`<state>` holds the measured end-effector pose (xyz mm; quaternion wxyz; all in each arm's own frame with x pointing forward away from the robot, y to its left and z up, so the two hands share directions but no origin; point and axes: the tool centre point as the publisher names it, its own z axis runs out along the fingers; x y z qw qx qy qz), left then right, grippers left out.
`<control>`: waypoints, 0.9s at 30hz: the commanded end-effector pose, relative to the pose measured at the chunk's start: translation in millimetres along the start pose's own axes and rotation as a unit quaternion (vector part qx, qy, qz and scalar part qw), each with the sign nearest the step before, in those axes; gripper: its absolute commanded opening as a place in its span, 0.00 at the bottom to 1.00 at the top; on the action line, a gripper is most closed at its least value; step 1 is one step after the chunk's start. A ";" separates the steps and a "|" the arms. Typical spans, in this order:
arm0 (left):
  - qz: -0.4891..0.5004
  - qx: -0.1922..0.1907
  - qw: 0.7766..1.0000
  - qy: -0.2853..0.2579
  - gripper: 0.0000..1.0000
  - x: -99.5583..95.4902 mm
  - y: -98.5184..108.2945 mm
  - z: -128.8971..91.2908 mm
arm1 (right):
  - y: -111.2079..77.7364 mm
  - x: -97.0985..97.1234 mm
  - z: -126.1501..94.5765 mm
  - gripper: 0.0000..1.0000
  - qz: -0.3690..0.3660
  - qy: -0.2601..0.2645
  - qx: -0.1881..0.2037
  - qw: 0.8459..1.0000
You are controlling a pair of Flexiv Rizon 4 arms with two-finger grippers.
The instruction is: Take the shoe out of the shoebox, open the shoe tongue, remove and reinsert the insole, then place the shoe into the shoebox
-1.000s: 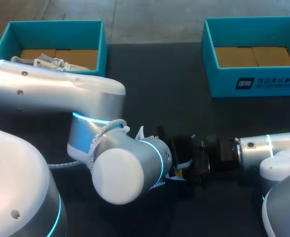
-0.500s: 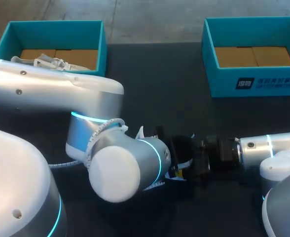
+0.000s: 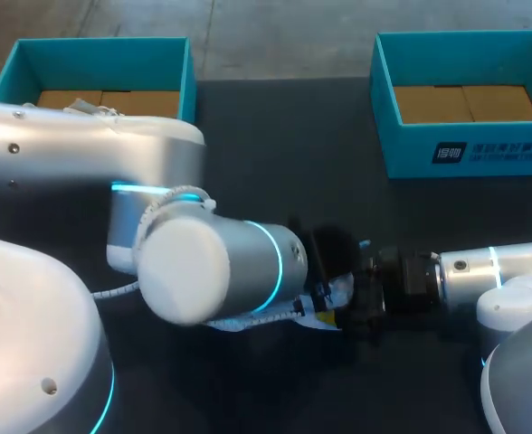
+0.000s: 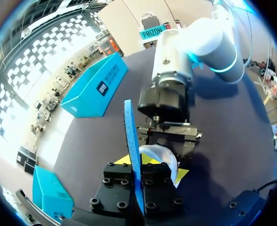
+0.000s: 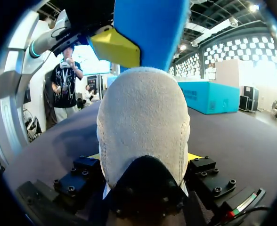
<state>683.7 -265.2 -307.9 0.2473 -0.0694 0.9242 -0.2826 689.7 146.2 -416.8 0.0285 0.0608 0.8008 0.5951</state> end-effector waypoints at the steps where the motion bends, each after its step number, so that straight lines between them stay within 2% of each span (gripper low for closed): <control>1: -0.011 0.006 0.999 0.032 0.00 -9.0 -4.8 -16.4 | 0.1 1.8 0.3 0.00 0.001 0.000 0.002 1.000; 7: -0.034 0.016 0.997 0.066 0.00 -6.5 -21.3 -29.0 | 0.1 1.8 0.3 0.00 0.001 0.000 0.002 1.000; 18: -0.042 0.038 0.994 0.098 0.00 10.9 -55.0 -58.3 | 0.1 1.8 0.3 0.00 0.001 0.000 0.002 1.000; 27: -0.066 0.037 0.986 0.150 0.00 1.6 -83.3 -72.2 | 0.1 1.8 0.3 0.00 0.001 0.000 0.002 1.000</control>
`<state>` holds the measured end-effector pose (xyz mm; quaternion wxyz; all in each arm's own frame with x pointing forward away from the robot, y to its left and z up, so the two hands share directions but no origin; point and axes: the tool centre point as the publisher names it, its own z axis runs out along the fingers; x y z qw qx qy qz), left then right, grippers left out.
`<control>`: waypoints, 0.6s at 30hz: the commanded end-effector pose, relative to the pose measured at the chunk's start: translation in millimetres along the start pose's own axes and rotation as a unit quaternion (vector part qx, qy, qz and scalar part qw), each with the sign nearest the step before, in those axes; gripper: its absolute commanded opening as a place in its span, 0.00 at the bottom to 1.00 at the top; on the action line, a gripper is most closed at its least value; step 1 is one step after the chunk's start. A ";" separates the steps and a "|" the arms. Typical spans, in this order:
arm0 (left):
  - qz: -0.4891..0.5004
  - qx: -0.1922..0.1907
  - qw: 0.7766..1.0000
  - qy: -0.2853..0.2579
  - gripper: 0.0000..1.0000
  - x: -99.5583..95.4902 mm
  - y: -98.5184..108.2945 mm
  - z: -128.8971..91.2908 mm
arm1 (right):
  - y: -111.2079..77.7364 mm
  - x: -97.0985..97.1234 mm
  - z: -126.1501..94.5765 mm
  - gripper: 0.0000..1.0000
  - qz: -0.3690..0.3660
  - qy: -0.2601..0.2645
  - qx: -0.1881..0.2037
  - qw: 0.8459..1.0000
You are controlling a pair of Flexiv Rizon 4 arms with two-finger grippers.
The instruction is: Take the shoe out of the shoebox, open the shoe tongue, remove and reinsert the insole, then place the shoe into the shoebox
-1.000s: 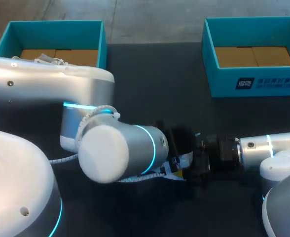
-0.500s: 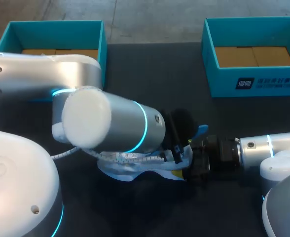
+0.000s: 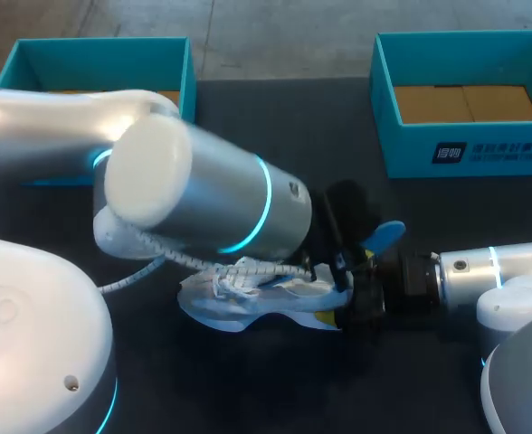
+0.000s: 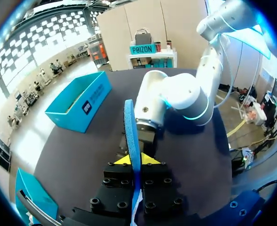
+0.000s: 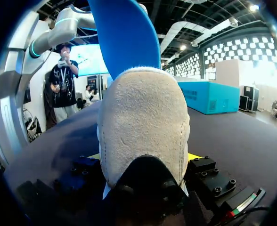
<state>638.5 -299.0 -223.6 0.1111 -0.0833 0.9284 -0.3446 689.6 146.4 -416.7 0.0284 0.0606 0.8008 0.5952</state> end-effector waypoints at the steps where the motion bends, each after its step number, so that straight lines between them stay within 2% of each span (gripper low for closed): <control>1: -0.004 -0.007 1.000 0.027 0.00 -8.8 -13.0 -9.5 | 0.0 1.7 0.2 0.00 0.001 -0.001 0.002 1.000; 9: -0.025 0.002 0.998 0.056 0.00 -3.0 -38.8 -21.2 | 0.0 1.7 0.2 0.00 0.001 -0.001 0.002 1.000; 18: -0.049 -0.003 0.991 0.126 0.00 -4.1 -66.4 -35.1 | 0.0 1.7 0.2 0.00 0.001 -0.001 0.002 1.000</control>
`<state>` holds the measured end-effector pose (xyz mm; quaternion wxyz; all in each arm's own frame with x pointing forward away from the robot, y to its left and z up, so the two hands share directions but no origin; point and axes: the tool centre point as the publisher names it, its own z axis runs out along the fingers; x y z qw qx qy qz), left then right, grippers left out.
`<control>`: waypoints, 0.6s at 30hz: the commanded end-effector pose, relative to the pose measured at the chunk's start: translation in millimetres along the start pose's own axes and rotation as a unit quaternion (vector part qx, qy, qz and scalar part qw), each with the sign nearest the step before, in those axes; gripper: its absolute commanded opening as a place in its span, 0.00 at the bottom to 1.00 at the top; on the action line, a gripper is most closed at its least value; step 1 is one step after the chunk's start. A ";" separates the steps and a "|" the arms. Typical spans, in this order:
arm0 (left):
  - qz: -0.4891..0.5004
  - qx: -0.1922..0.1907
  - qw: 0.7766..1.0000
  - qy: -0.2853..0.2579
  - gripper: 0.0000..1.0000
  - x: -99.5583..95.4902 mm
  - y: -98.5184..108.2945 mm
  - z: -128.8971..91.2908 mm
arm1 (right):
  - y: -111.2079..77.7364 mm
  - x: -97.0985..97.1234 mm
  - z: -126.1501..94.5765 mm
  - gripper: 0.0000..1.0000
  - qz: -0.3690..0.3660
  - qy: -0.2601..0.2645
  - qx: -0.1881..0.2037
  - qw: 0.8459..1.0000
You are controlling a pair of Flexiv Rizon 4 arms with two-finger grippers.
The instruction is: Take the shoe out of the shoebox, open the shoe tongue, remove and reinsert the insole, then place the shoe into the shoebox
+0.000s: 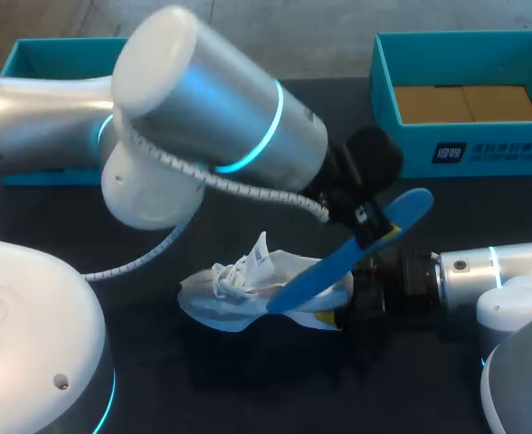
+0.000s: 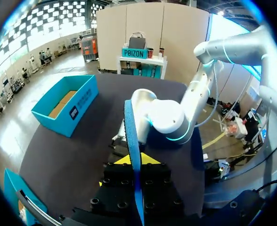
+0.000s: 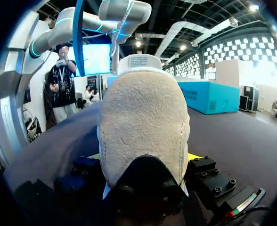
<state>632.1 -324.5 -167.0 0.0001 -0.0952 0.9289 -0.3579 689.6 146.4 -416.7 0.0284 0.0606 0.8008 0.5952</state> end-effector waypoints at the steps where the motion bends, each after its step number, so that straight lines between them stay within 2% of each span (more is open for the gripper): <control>1: 0.000 -0.006 0.999 0.033 0.00 -3.9 -13.9 -11.8 | -0.1 1.7 0.1 0.00 0.001 -0.001 0.002 1.000; 8: -0.006 0.002 0.998 0.067 0.00 2.3 -36.8 -43.0 | -0.1 1.7 0.1 0.00 0.001 -0.001 0.002 1.000; 18: -0.006 0.002 0.998 0.067 0.00 2.3 -36.8 -43.0 | -0.1 1.7 0.1 0.00 0.001 -0.001 0.002 1.000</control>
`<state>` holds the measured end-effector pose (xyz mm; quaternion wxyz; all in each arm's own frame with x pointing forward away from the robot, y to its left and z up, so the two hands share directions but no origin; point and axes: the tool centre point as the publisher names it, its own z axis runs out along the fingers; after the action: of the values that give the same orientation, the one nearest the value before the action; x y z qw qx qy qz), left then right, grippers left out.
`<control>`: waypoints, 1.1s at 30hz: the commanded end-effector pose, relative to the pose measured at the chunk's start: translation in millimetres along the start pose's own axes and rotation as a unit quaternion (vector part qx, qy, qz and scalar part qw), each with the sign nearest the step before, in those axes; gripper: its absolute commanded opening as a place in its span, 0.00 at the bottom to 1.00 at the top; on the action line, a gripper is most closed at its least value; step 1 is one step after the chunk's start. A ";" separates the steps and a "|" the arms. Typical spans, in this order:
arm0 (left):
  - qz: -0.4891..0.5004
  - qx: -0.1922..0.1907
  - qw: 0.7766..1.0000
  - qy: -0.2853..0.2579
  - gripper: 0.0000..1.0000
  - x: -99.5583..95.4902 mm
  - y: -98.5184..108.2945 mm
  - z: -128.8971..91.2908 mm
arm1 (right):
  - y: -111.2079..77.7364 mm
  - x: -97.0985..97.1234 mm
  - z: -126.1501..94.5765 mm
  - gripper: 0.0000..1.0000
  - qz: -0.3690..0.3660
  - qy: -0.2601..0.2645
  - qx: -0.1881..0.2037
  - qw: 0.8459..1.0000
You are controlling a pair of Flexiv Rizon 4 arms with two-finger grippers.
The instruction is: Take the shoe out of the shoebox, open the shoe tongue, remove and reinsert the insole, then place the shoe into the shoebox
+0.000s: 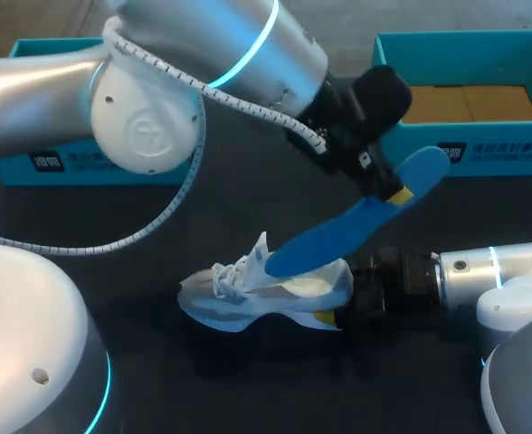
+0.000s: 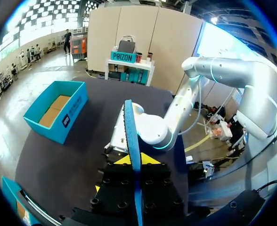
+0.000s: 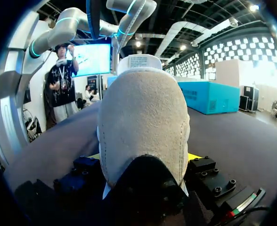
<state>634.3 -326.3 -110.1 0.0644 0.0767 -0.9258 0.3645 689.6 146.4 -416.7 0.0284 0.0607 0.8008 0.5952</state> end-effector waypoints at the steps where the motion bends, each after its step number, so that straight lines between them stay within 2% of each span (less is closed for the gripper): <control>1: 0.000 0.001 1.000 0.000 0.00 0.4 2.8 -2.0 | 0.0 1.7 0.2 0.00 0.001 -0.001 0.002 1.000; 9: 0.000 0.001 1.000 0.000 0.00 0.4 2.8 -2.0 | 0.0 1.7 0.2 0.00 0.001 -0.001 0.002 1.000; 14: -0.018 0.028 0.999 0.019 0.00 2.0 2.3 -22.7 | 0.0 1.7 0.2 0.00 0.001 -0.001 0.002 1.000; 21: -0.026 0.051 0.997 0.041 0.00 11.2 -4.9 -39.0 | 0.0 1.7 0.2 0.00 0.001 -0.001 0.002 1.000; 33: 0.010 0.093 0.995 0.047 0.00 33.4 -32.0 -72.3 | 0.0 1.7 0.2 0.00 0.001 -0.001 0.002 1.000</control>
<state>614.8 -311.9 -35.5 0.1010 0.0565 -0.8842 0.4526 689.6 146.4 -416.7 0.0284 0.0607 0.8008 0.5952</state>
